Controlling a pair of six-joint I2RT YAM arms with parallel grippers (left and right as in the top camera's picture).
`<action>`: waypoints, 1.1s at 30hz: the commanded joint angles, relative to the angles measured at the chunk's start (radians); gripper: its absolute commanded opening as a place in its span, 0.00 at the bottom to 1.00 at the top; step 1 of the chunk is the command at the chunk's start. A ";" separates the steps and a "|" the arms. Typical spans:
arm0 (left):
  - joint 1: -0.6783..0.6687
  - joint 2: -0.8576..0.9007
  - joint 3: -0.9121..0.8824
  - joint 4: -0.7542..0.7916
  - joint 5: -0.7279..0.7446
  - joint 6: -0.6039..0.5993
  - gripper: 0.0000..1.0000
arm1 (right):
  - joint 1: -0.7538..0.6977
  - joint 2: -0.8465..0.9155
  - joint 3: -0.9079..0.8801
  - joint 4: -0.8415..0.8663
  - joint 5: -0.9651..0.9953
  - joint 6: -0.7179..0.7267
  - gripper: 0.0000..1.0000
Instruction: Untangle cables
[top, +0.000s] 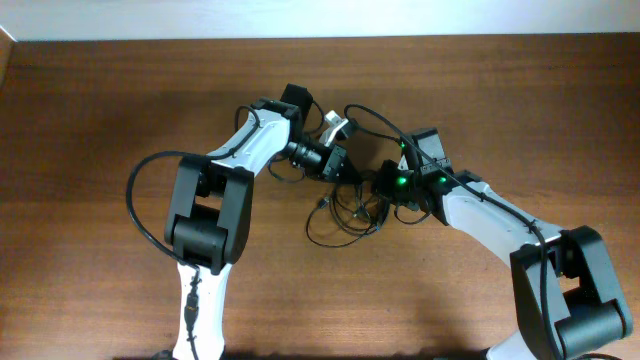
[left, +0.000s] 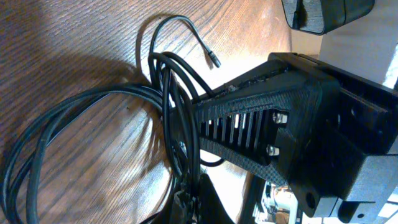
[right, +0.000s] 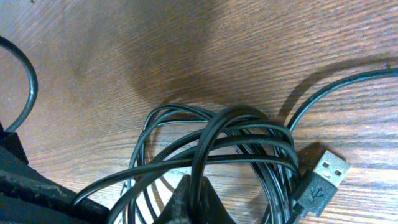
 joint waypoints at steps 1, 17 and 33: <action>0.002 0.013 0.014 -0.002 0.028 0.020 0.00 | -0.010 -0.008 0.004 -0.003 -0.019 -0.030 0.04; 0.002 0.013 0.014 -0.002 -0.014 0.020 0.00 | -0.400 -0.134 0.003 -0.159 -0.170 -0.235 0.04; 0.114 0.014 0.014 -0.014 -0.021 -0.051 0.00 | -0.400 -0.134 0.003 -0.383 0.214 -0.479 0.11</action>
